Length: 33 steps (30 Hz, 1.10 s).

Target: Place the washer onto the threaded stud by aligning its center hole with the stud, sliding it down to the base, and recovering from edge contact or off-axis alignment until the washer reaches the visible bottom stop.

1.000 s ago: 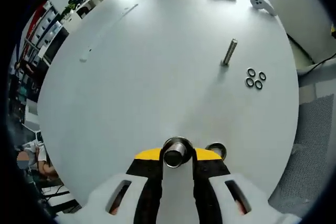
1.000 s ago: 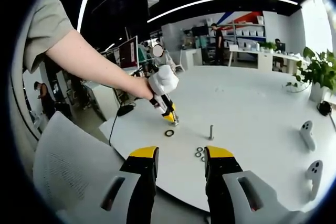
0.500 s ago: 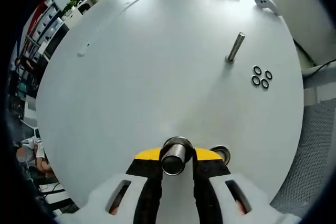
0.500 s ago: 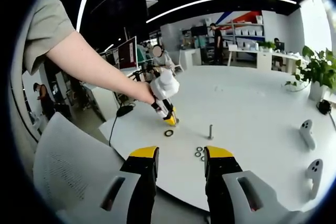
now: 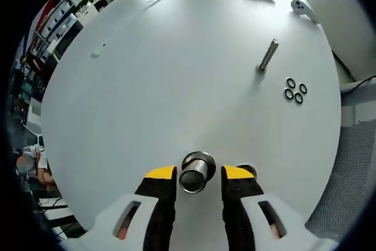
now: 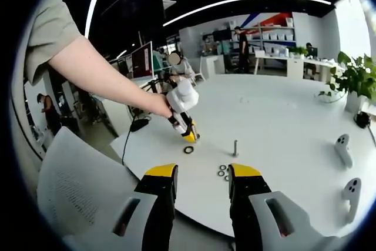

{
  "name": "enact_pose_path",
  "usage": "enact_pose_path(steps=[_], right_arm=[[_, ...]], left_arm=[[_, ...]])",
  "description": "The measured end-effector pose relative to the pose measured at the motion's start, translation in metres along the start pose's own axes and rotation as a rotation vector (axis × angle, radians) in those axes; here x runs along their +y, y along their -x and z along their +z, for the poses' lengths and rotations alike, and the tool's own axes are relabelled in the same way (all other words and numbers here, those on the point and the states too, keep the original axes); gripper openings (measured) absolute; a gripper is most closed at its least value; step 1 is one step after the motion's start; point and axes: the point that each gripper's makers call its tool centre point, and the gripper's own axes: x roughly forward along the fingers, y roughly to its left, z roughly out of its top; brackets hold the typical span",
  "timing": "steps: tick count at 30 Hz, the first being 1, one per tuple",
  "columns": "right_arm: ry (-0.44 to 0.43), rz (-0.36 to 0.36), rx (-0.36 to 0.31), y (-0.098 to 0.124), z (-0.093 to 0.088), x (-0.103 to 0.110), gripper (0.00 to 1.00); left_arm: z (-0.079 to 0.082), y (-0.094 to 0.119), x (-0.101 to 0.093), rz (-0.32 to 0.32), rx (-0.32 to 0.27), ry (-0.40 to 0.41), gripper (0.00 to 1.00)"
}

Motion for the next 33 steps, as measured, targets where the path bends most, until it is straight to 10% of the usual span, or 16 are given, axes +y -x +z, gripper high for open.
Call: enact_pose_path(steps=[33], right_arm=[[-0.001, 0.000, -0.005, 0.000, 0.001, 0.000, 0.37]], left_arm=[[-0.024, 0.011, -0.033, -0.027, -0.062, 0.184, 0.32]])
